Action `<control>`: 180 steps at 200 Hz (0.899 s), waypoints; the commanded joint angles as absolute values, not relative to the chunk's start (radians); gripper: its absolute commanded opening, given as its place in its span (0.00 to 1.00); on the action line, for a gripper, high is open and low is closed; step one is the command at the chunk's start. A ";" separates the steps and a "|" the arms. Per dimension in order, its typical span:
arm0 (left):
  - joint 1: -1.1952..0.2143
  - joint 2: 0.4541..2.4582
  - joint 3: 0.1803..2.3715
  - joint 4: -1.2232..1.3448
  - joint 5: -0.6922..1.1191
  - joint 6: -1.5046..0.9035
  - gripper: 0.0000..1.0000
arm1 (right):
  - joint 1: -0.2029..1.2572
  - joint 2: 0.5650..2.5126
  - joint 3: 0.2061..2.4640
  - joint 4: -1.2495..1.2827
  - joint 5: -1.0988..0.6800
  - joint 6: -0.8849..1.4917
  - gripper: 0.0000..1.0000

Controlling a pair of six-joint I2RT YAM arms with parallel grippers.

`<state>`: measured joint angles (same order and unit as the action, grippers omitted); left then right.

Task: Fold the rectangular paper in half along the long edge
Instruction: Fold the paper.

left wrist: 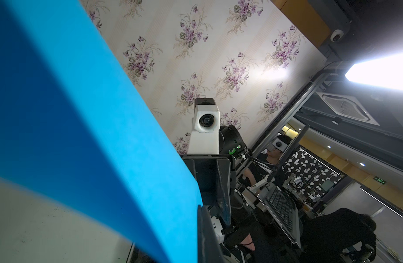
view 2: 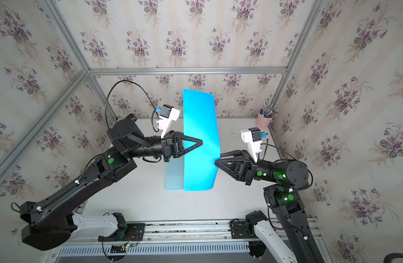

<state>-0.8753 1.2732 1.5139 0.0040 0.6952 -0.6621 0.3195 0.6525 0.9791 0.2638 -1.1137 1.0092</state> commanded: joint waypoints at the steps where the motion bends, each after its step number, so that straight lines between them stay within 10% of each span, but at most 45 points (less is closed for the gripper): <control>1: -0.874 1.270 1.525 0.034 0.697 -0.652 0.00 | 0.321 0.647 0.963 0.325 -1.136 1.043 0.05; 19: -0.874 1.270 1.529 0.029 0.695 -0.647 0.00 | 0.321 0.640 0.953 0.335 -1.136 1.049 0.00; 47: -0.874 1.271 1.531 0.026 0.695 -0.645 0.00 | 0.321 0.637 0.954 0.313 -1.136 1.041 0.29; 81: -0.874 1.270 1.537 0.026 0.692 -0.642 0.00 | 0.322 0.620 0.930 0.335 -1.150 1.055 0.01; 113: -0.874 1.278 1.551 0.023 0.695 -0.641 0.00 | 0.322 0.609 0.915 0.337 -1.147 1.060 0.24; 141: -0.874 1.280 1.562 0.022 0.695 -0.638 0.00 | 0.326 0.596 0.879 0.411 -1.161 1.104 0.00; 164: -0.874 1.282 1.570 0.020 0.697 -0.637 0.00 | 0.327 0.587 0.869 0.401 -1.154 1.103 0.22; 180: -0.874 1.286 1.573 0.025 0.699 -0.640 0.00 | 0.330 0.582 0.853 0.426 -1.157 1.113 0.14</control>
